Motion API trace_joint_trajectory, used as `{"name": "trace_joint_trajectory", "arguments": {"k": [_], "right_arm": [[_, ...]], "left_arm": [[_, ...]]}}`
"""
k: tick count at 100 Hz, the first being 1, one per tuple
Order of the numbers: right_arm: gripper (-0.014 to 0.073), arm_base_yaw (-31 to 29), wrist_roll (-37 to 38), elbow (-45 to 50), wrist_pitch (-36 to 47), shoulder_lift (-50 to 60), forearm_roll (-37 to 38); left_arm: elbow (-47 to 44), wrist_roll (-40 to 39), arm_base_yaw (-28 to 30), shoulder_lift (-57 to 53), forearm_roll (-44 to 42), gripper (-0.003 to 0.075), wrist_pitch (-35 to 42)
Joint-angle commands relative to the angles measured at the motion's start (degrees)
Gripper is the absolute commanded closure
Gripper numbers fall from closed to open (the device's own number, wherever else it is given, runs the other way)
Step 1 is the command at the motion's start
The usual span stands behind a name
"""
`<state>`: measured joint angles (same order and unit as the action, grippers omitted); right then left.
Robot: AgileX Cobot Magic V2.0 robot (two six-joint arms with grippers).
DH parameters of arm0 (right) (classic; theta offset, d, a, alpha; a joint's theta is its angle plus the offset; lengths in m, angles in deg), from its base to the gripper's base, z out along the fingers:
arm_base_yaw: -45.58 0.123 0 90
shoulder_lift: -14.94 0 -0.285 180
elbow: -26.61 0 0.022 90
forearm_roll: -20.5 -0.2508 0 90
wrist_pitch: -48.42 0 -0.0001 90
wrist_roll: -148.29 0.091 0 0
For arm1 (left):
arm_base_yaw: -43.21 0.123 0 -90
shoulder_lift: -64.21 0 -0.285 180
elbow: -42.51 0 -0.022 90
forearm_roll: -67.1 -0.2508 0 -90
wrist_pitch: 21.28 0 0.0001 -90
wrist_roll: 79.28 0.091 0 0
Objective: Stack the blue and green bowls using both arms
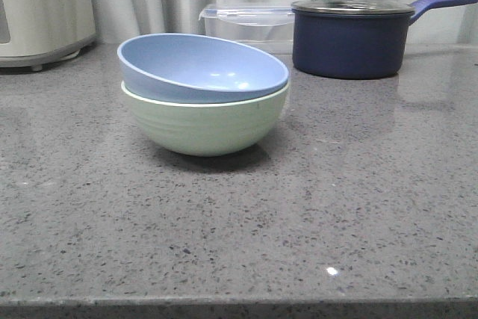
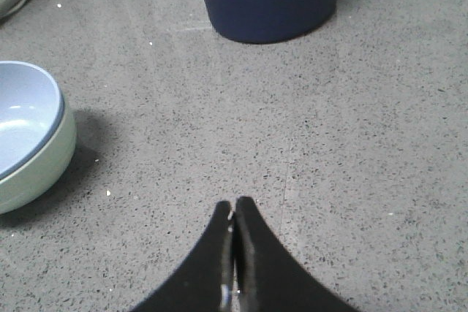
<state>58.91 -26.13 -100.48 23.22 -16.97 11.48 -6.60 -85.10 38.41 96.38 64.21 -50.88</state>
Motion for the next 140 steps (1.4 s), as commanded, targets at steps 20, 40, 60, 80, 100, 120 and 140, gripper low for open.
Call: {"name": "trace_joint_trajectory", "arguments": {"k": [20, 40, 60, 80, 100, 120, 140], "right_arm": [[0.0675, -0.3, -0.6, -1.3, 4.6, 0.7, 0.3], [0.0675, -0.3, -0.6, -1.3, 4.6, 0.7, 0.3], [0.0675, -0.3, -0.6, -1.3, 4.6, 0.7, 0.3], [0.0675, -0.3, -0.6, -1.3, 4.6, 0.7, 0.3], [0.0675, -0.3, -0.6, -1.3, 4.6, 0.7, 0.3], [0.0675, -0.3, -0.6, -1.3, 4.6, 0.7, 0.3], [0.0675, -0.3, -0.6, -1.3, 4.6, 0.7, 0.3]], "left_arm": [[1.3, -0.6, 0.0, 0.1, -0.1, 0.0741, 5.0], [1.3, -0.6, 0.0, 0.1, -0.1, 0.0741, 5.0], [1.3, -0.6, 0.0, 0.1, -0.1, 0.0741, 5.0], [1.3, -0.6, 0.0, 0.1, -0.1, 0.0741, 5.0], [1.2, -0.6, 0.0, 0.1, -0.1, 0.0741, 5.0], [-1.3, -0.6, 0.0, -4.1, -0.1, 0.0741, 5.2], [-8.0, -0.6, 0.1, -9.3, -0.1, 0.0741, 8.6]]}}
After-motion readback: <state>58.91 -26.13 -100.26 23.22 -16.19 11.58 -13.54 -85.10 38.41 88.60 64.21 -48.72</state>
